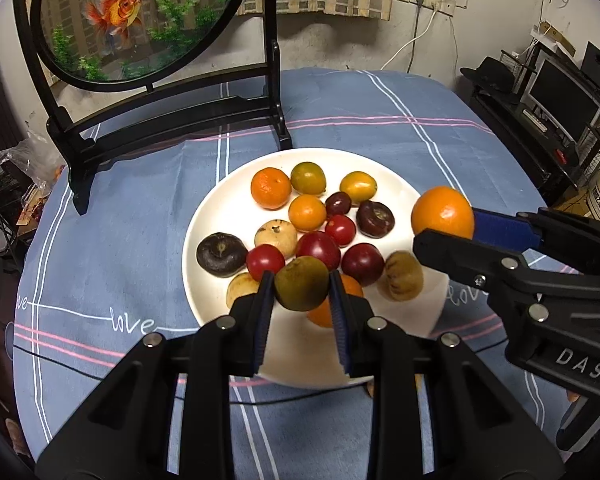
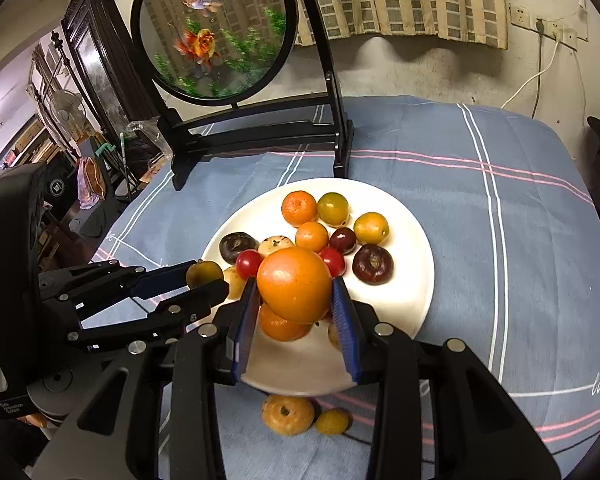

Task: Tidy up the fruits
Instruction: 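Open both grippers to release the two fruits onto the plate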

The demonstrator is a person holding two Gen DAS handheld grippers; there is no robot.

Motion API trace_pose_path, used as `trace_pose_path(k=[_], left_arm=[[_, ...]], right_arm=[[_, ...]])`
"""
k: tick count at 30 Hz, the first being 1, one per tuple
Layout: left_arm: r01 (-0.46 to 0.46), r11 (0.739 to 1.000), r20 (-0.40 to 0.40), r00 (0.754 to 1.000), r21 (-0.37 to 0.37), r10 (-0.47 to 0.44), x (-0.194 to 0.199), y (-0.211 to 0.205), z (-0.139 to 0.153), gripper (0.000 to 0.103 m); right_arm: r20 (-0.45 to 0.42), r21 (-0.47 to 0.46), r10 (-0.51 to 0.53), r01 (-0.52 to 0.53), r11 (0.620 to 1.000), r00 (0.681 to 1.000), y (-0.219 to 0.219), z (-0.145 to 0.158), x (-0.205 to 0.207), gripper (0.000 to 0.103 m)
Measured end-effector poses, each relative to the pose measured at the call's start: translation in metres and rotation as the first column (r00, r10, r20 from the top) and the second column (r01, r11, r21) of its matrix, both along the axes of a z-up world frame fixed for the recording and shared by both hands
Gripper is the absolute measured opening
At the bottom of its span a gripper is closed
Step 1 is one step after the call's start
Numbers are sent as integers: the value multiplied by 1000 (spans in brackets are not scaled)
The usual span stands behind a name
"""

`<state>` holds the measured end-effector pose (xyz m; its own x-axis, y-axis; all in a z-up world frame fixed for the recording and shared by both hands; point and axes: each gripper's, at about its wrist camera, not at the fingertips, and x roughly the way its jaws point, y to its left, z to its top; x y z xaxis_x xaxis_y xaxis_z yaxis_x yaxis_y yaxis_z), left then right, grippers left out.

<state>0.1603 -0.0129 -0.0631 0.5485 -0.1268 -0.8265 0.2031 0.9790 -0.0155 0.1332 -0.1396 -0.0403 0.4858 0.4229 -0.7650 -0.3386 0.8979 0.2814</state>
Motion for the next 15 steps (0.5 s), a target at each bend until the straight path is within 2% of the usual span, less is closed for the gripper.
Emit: trace_pose_path(k=[11,15], left_arm=[[-10,1000,-7,1000,21,10,26,3,-11,28],[-9,998,-15,1000,59,10,33,-1,-18,28]], right_arm=[[-19,-15,15,-15,1000,1000,7,-14,34,37],[-27,-39,22,-23,999,999,14,-19,44,37]])
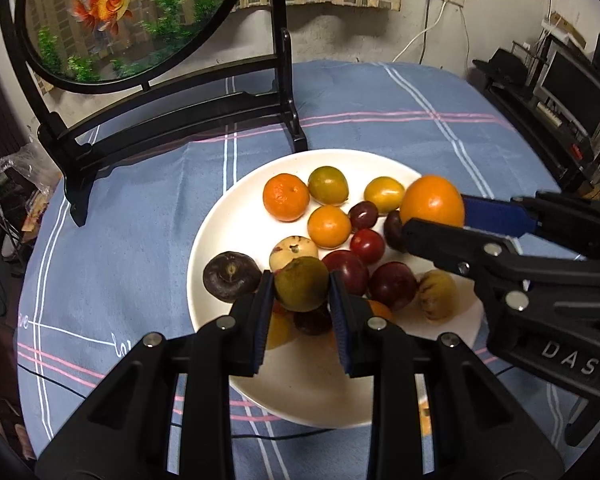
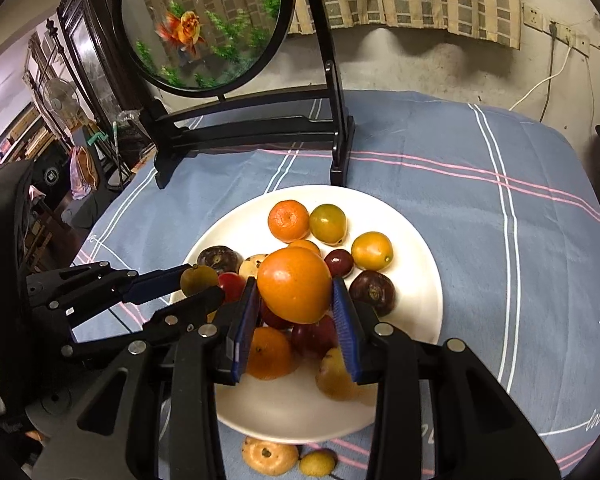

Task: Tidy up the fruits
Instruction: 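Open both grippers to release the two fruits onto the plate, then move both grippers back to the last two fruits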

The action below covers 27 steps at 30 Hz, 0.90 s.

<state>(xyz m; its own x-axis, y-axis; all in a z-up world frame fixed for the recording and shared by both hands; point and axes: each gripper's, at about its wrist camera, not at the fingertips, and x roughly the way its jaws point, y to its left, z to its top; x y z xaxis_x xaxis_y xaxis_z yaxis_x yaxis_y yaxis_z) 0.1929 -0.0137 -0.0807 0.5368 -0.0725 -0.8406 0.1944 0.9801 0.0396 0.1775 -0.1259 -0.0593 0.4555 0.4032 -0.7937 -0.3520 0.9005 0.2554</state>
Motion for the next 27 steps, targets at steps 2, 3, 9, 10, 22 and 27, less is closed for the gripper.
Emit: trace_pose_path(k=[2,3,9,10,22,27], left_arm=[[2,1000,-3,1000,9,-2,2,-1,-2,28],[4,1000,-4,1000,13,-4,3,-2,-3,28],[8,999,-17,1000,52,-7,9,-5,-11,42],[1,998,-12,1000,63,-1,9,-5,-11,59],[-6,998,30,1000,59,4,-2,-4,5,60],[-17,999,59,998,47,14,-16,0,23,60]], right_arm=[[-5,-13,-3,3,1000,1000,2,-3,5,37],[-7,-17,-6,6,1000,1000,2,-5,7,37],[-73,-45,-10,7,999,997,4,-16,20,41],[-74,-54,-19,15,998,997,3,-16,21,44],[9,-30,-50,50,998,999,-9,16,13,69],[60,-25,-66,68,997,996,-21,41,-5,69]])
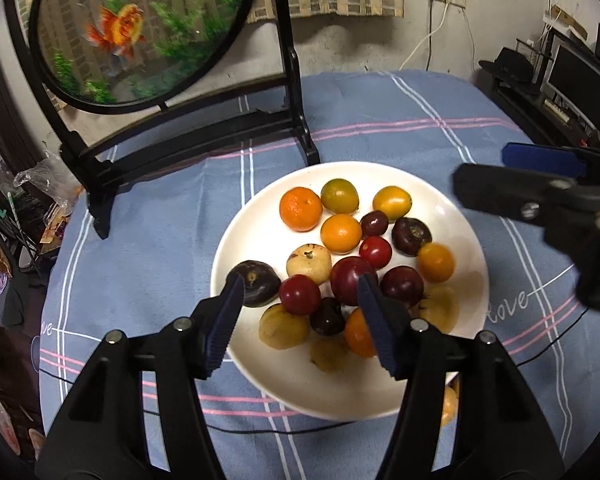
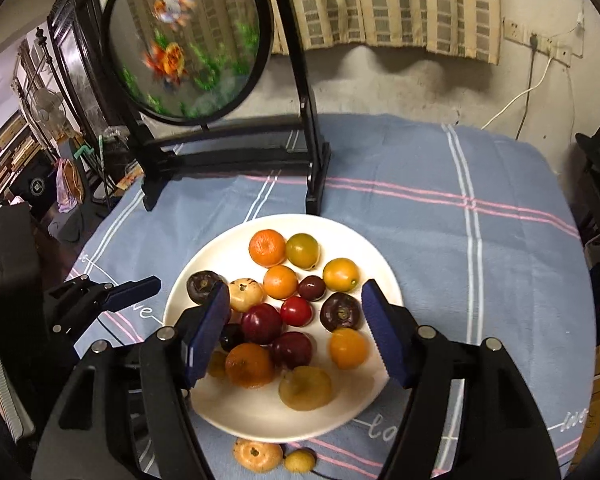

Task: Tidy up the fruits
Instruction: 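Move both grippers back to the last two fruits, then grasp the small green pear with right gripper while left gripper grasps the tan apple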

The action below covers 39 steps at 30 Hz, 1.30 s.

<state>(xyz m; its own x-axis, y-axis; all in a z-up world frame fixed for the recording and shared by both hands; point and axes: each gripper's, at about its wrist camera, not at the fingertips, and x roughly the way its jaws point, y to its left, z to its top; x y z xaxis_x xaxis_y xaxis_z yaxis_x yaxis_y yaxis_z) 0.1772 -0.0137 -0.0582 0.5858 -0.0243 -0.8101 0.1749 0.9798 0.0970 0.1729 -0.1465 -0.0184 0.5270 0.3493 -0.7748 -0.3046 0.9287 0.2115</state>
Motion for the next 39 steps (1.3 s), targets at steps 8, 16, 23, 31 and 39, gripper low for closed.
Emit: trace_pose_path(k=[8,16,23,31,39], left_arm=[[4,1000,33,999,-28,-3,-38,5,26,61],[-24,992,-51,999,-121,18,-95,17,-1,65],[-43,985,-237,972,-167,3,-138,9,-65,65],[-98,977,-252,967,-189,48,-141,27,-68,69],[-115,972,-272,961,-206,57,-142,22,-69,71]], right_arm=[[42,7,-24,24,1000,999,-26,22,-47,69],[-61,-15,5,-6,1000,998,-44,-28,-115,69],[-149,-124,39,-57,991,988,-33,-92,-140,65],[-176,-193,127,-160,968,976,-9,-118,-119,52],[-189,-180,214,-248,952,958,3,-126,-103,28]])
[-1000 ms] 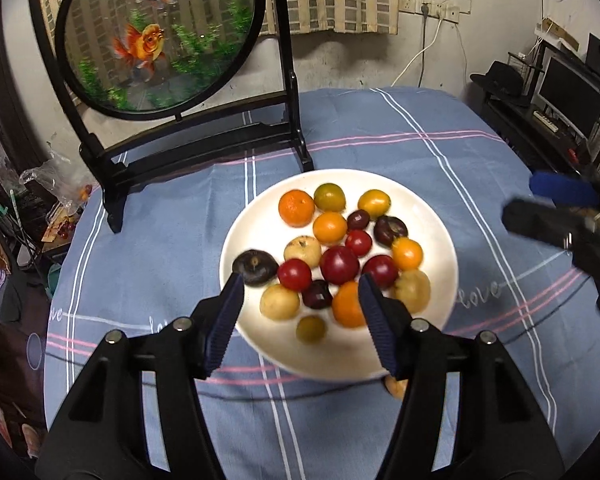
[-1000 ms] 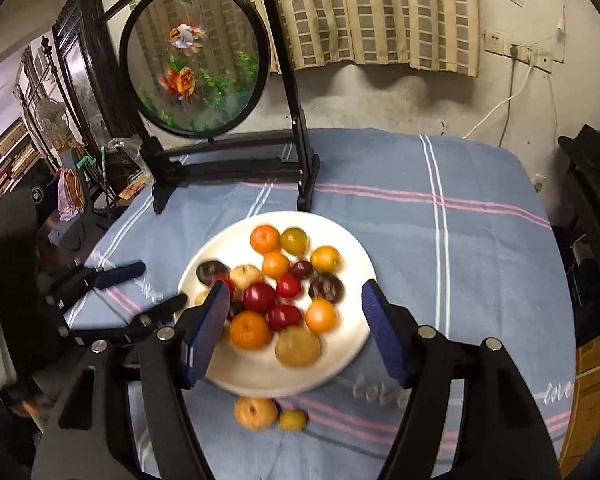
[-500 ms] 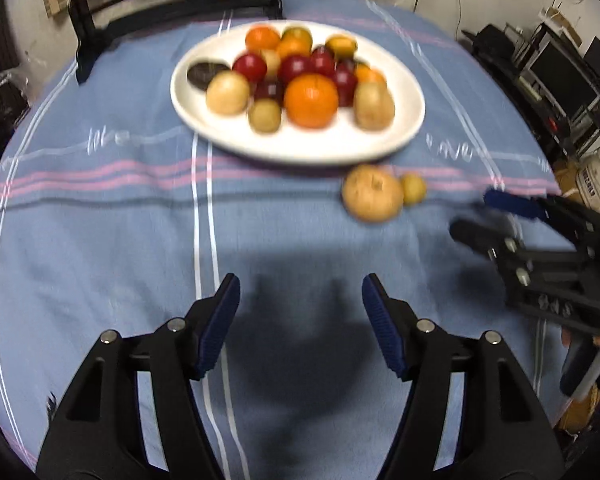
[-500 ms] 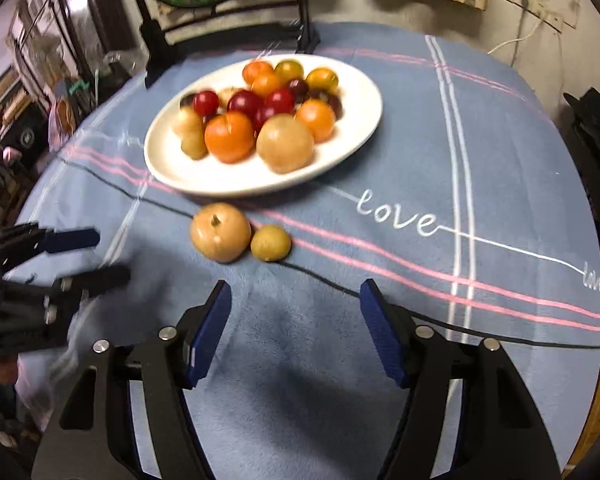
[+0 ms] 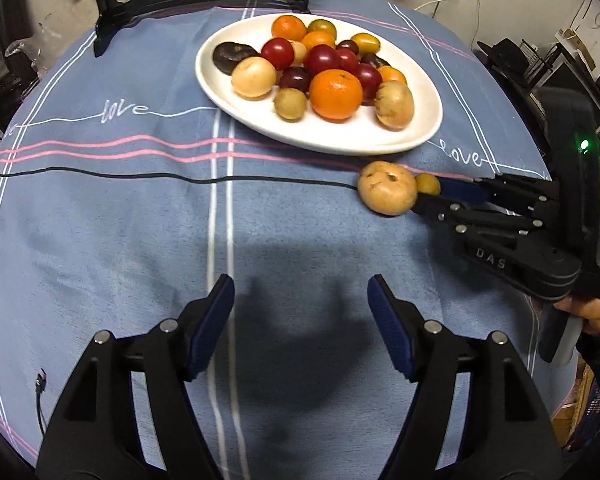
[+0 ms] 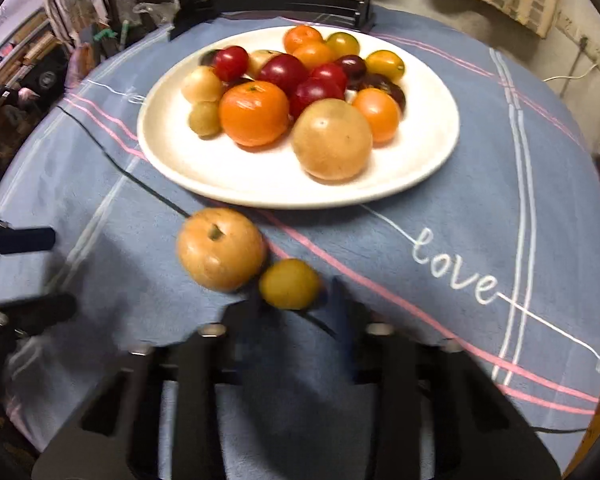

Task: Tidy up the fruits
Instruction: 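Grasp the small green pear with right gripper while left gripper grasps the tan apple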

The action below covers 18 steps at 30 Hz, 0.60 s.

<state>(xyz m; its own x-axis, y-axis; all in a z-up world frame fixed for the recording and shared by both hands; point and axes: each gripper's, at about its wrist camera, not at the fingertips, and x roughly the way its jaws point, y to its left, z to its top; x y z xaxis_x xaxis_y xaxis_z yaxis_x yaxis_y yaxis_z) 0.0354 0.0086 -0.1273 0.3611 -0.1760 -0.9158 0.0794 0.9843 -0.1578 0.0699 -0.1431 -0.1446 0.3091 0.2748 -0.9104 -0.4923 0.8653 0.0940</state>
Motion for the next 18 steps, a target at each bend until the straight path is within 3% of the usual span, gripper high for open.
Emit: trace_pose_path(k=[8,18], left_arm=[[58,998,52,997,-7,-57,12,-44,6,71],[-47,999,57,997,-1,47,51,-79,-13,70]], right_arm=[[-5,84,-87,87,993,996,-43,20,-19,28],[-44,119,-176,180,976,983,-85,19,-46,28]])
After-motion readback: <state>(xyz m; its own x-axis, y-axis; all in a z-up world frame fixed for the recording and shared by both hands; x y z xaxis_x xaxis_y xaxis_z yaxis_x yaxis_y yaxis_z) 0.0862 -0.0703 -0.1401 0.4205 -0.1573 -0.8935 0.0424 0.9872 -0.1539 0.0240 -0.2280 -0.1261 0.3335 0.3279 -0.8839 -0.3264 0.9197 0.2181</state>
